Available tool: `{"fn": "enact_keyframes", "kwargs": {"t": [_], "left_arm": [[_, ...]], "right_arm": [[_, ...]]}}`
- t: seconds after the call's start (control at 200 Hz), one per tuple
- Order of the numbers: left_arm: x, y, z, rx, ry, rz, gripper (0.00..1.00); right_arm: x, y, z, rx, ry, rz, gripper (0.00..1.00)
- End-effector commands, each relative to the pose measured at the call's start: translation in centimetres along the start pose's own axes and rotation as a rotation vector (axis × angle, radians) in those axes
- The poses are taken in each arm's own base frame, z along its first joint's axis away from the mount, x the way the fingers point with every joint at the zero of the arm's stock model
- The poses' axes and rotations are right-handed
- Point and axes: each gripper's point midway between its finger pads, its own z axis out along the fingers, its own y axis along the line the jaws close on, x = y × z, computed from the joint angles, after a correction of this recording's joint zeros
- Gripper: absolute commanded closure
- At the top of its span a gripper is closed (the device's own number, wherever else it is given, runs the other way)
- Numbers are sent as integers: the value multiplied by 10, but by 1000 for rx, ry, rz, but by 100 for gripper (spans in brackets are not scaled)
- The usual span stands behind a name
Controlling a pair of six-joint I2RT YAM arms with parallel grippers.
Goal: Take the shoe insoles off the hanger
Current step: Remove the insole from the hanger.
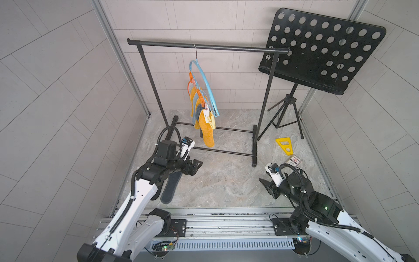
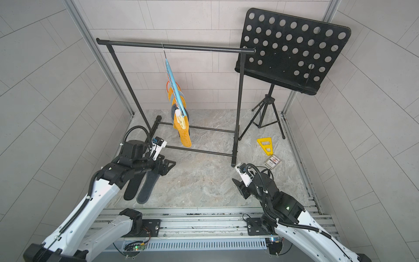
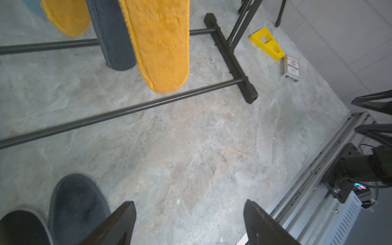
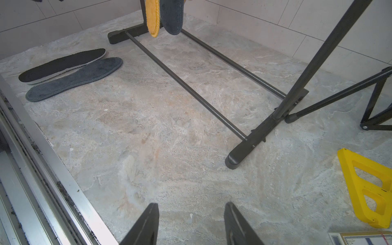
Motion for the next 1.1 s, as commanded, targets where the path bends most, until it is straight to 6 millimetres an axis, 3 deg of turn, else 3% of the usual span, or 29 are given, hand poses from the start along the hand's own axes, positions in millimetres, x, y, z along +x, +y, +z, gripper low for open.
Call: {"fn": "enact_keyframes", "kwargs": {"t": [0.0, 0.06, 0.15, 0.295, 0.39, 0.475, 0.671, 0.766, 0.906, 1.096], "left_arm": [[23, 29, -14, -209, 49, -16, 15], [25, 41, -20, -293, 33, -48, 15], [21, 36, -32, -297, -29, -31, 15], [24, 28, -28, -276, -74, -8, 15], [23, 34, -29, -332, -98, 11, 15], [26, 44, -37, -420, -92, 24, 15], [25, 25, -32, -316, -99, 60, 15], [26, 28, -34, -336, -111, 60, 15], [26, 26, -35, -325, -139, 67, 15], [26, 24, -37, -315, -154, 75, 15]], "right_arm": [[-3, 0, -2, 0, -3, -22, 46], [-3, -1, -2, 7, -2, -18, 46], [-3, 0, -1, 3, 4, -20, 46], [-3, 0, 2, 4, 17, -2, 50], [-4, 12, 11, -66, 50, 30, 52], [-17, 23, 22, -127, 33, 70, 52], [-70, 46, 65, -244, -39, 80, 52], [-114, 58, 88, -335, -50, 54, 52], [-180, 58, 123, -440, -119, 68, 52], [-249, 53, 169, -512, -195, 40, 47]]}}
